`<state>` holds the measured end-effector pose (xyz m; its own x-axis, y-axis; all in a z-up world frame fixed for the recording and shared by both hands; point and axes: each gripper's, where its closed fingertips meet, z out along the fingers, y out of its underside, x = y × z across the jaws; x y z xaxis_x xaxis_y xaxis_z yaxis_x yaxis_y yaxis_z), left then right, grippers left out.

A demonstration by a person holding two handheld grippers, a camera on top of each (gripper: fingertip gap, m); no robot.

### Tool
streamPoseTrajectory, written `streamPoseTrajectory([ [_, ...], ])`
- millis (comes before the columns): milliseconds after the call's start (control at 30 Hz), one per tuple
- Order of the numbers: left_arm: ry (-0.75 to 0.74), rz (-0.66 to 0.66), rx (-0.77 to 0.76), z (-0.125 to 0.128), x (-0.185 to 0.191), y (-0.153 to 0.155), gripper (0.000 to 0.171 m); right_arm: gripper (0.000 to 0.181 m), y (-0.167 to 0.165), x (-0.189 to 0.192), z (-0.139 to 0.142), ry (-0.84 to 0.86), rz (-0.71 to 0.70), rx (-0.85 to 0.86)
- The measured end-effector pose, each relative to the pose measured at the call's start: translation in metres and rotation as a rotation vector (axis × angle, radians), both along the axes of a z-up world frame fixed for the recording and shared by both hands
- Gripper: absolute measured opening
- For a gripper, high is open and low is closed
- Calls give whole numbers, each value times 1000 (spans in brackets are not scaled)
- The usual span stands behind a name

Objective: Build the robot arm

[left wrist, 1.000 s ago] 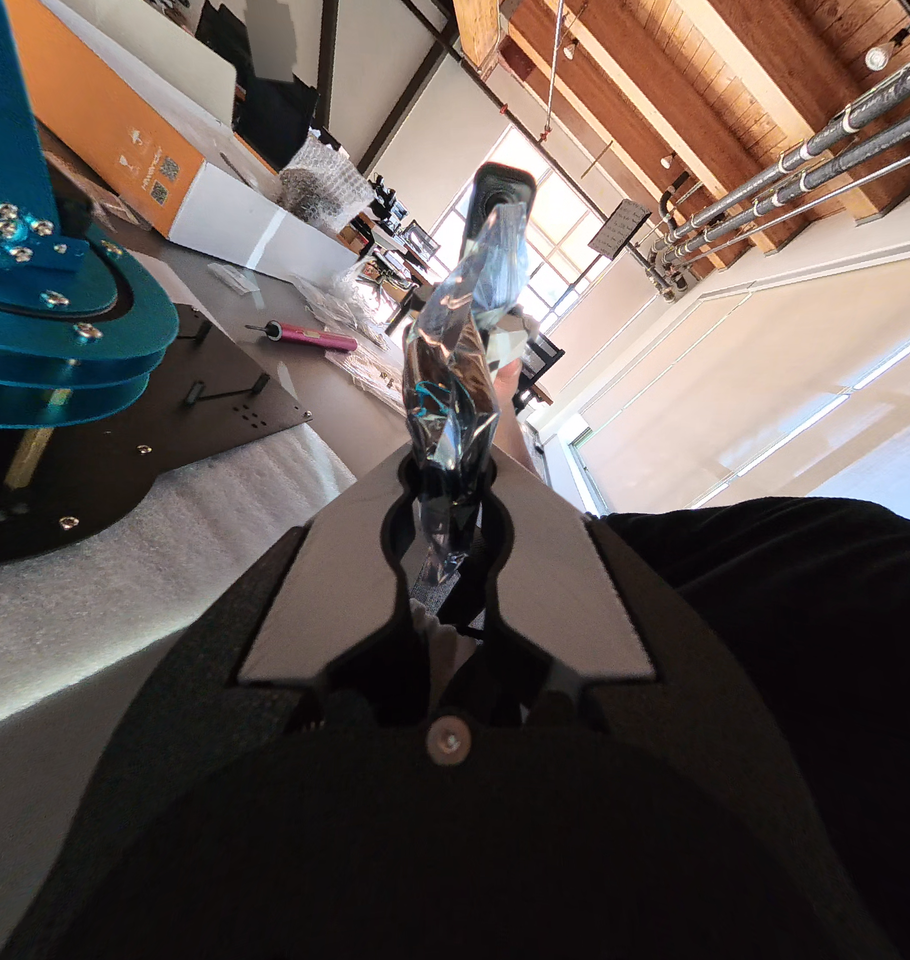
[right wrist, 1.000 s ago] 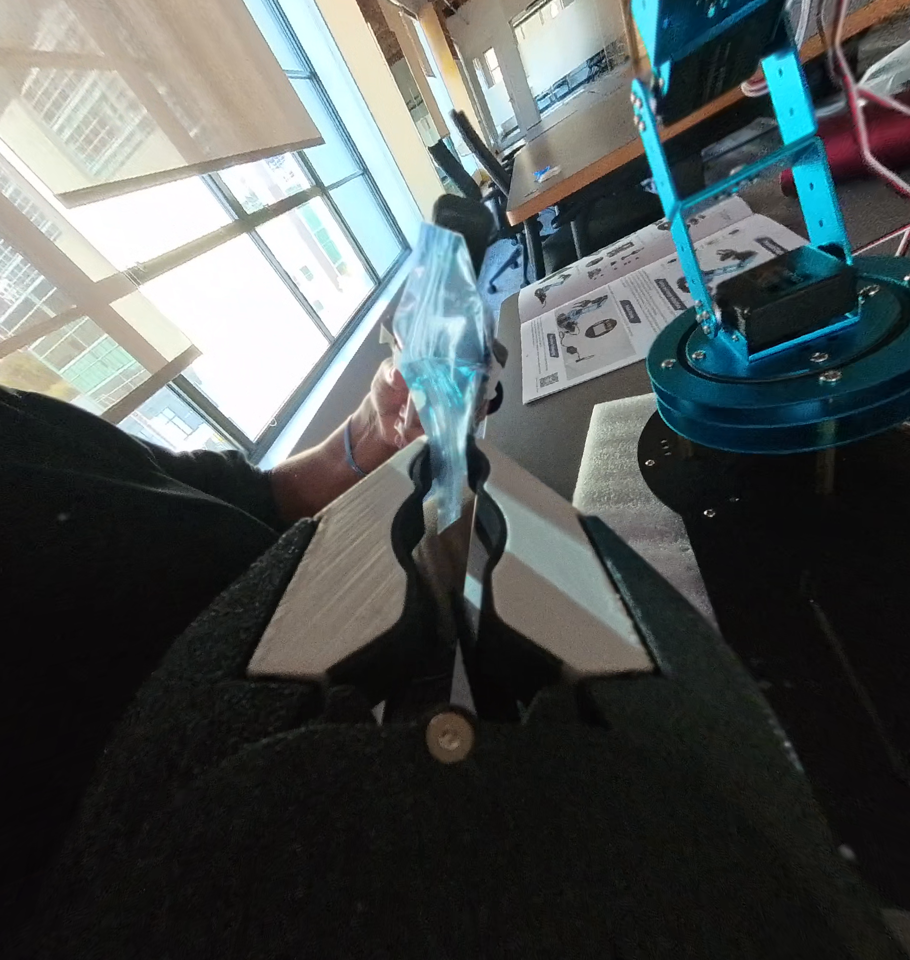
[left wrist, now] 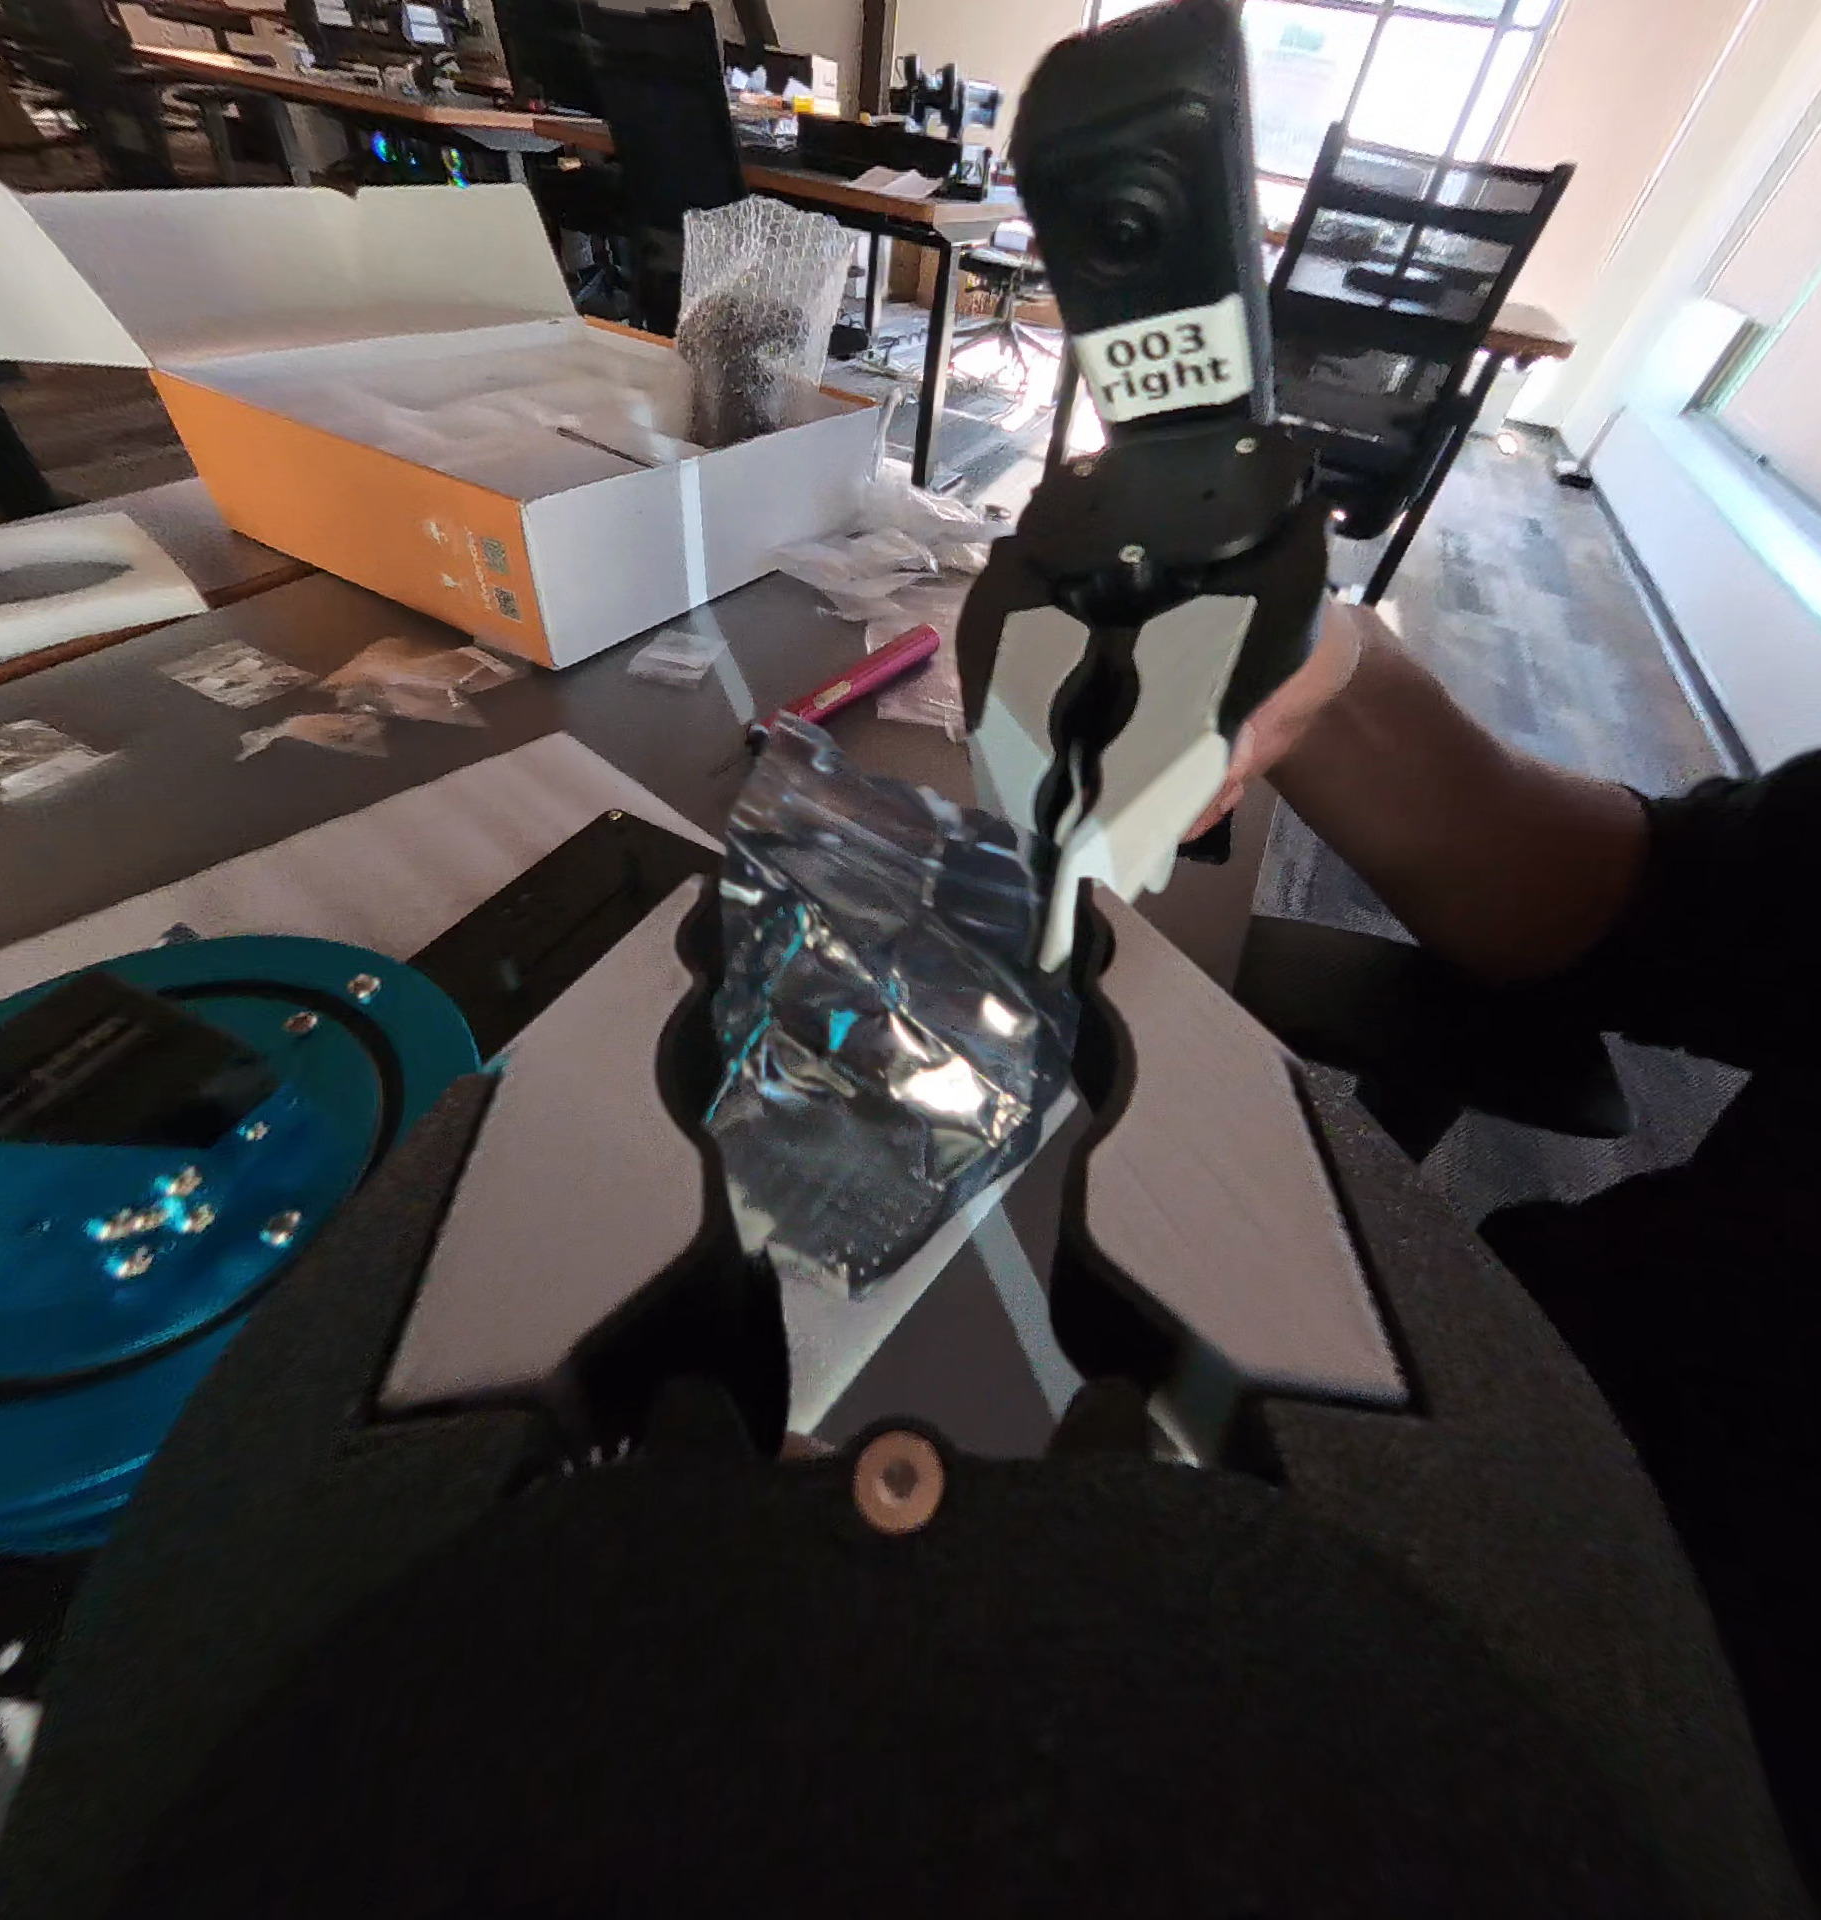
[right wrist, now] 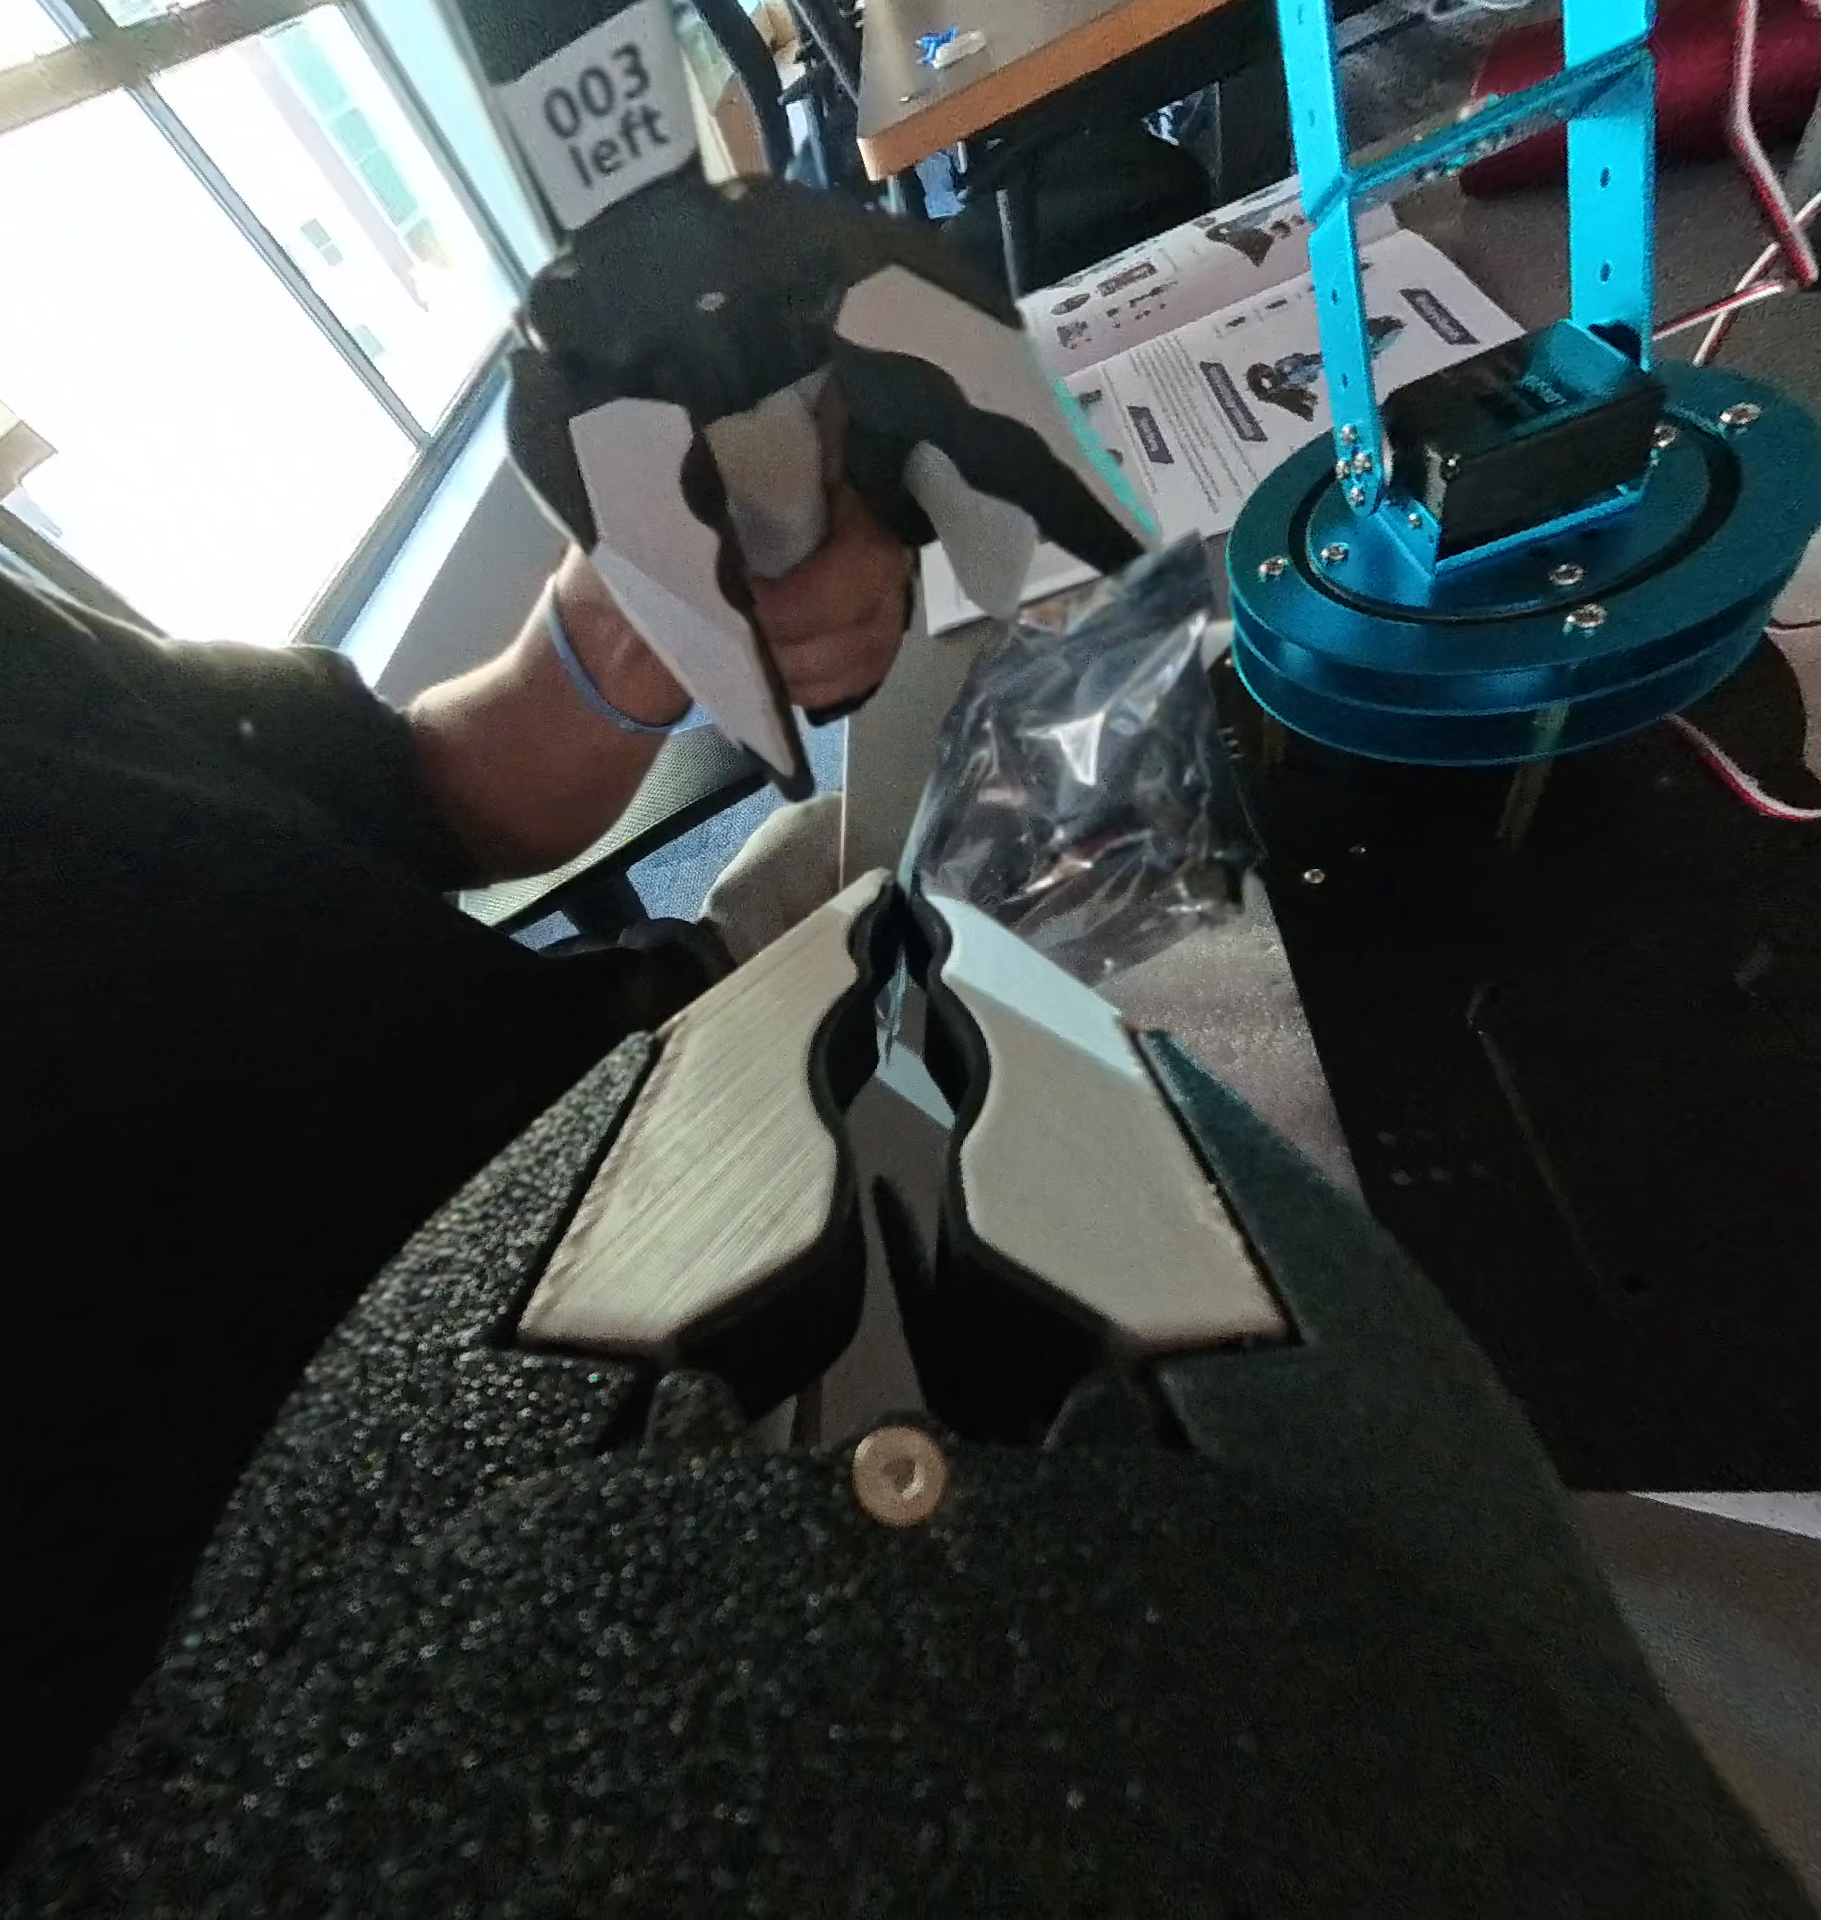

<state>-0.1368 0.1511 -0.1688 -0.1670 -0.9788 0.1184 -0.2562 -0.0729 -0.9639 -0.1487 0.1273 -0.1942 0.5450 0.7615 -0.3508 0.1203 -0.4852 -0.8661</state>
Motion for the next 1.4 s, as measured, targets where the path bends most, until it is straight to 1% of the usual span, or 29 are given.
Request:
streamPoseTrajectory([
  [67, 3, -30, -51, 0, 9, 2, 70, 0, -2, -1, 3, -7, 28, 30],
  [133, -42, -94, -141, 6, 10, -1, 69, 0, -4, -3, 5, -18, 51, 57],
  [200, -86, -146, -223, 12, 7, -2, 55, 0, -4, -3, 5, -45, 62, 77],
  [233, -93, -154, -232, 12, 6, -1, 44, 0, -6, -4, 4, -52, 73, 78],
  [333, -72, -173, -194, 6, 3, -1, 41, 0, -5, -4, -2, -70, 80, 67],
  [500, -79, -150, -135, 6, -3, 3, 40, 1, 0, -3, 1, 30, 84, 41],
  [533, -82, -147, -127, 6, -5, 3, 40, 4, -1, -3, 3, 52, 96, 40],
  [600, -84, -142, -116, 4, -6, 3, 40, 18, -4, -3, 9, 108, 115, 39],
  [633, -83, -141, -113, 3, -6, 3, 40, 20, -4, -2, 14, 147, 117, 37],
  [733, -86, -146, -119, 2, -7, 1, 40, 15, -4, 0, 25, 262, 140, 14],
  [800, -86, -146, -109, 1, -6, 1, 40, 3, -2, 4, 32, 341, 148, -6],
  [833, -86, -145, -100, 1, -6, 0, 39, 0, 0, 6, 32, 358, 145, -16],
  [900, -83, -157, -87, 0, -6, -3, 39, 0, 5, 9, 30, 363, 122, -13],
  [1000, -82, -161, -79, 0, -6, -5, 39, 9, 10, 12, 26, 340, 96, -14],
  [1067, -79, -162, -79, 0, -5, -5, 39, 10, 5, 9, 25, 335, 124, -15],
  [1400, -76, -166, -79, -1, -4, -5, 39, 8, 7, 11, 22, 291, 104, 3],
])
